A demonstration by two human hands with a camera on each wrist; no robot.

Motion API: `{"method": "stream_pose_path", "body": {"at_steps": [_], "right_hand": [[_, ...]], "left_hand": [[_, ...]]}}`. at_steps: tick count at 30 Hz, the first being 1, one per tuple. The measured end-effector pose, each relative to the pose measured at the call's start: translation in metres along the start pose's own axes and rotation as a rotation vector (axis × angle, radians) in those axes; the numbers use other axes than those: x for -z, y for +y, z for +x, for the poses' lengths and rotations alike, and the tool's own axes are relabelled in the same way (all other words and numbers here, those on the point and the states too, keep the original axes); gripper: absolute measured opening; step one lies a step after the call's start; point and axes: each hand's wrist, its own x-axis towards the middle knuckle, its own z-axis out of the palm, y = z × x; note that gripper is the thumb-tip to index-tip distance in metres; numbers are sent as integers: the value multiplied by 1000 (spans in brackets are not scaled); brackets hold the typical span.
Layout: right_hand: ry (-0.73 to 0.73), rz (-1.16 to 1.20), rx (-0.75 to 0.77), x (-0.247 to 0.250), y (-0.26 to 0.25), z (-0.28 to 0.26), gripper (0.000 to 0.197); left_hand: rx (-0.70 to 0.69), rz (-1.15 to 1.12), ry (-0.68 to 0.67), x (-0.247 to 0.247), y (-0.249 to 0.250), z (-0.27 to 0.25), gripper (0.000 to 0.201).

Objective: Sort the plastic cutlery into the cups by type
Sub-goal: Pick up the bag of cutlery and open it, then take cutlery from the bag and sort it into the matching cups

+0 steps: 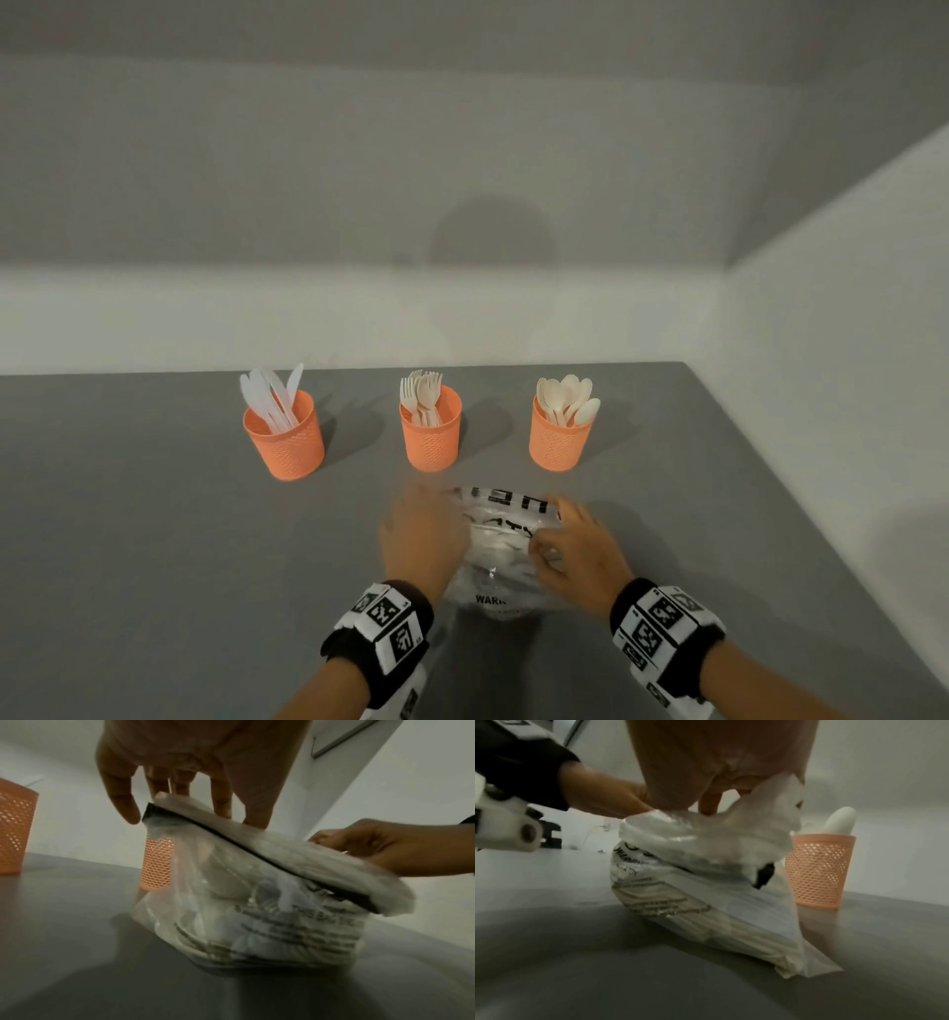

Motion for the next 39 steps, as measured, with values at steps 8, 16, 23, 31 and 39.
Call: {"method": "stream_pose_path", "body": {"at_steps": [8,16,23,31,39], "right_hand": [[-163,-76,-168,5,0,-7,64],[-154,-404,-195,26,16,1,88],[-73,-283,134,9,-32,10,57],[-292,-248,11,-4,-14,41,85],[-185,-129,-54,-2,-9,53,66]], "left_hand": [[82,-106,-300,-2,-12,-32,74],[-33,-170,-407,12,4,2,78],[-70,-194,-407,23,1,9,74],[-32,-212,-446,23,-8,5,74],[-14,-295,-349,30,-2,21,63]]}}
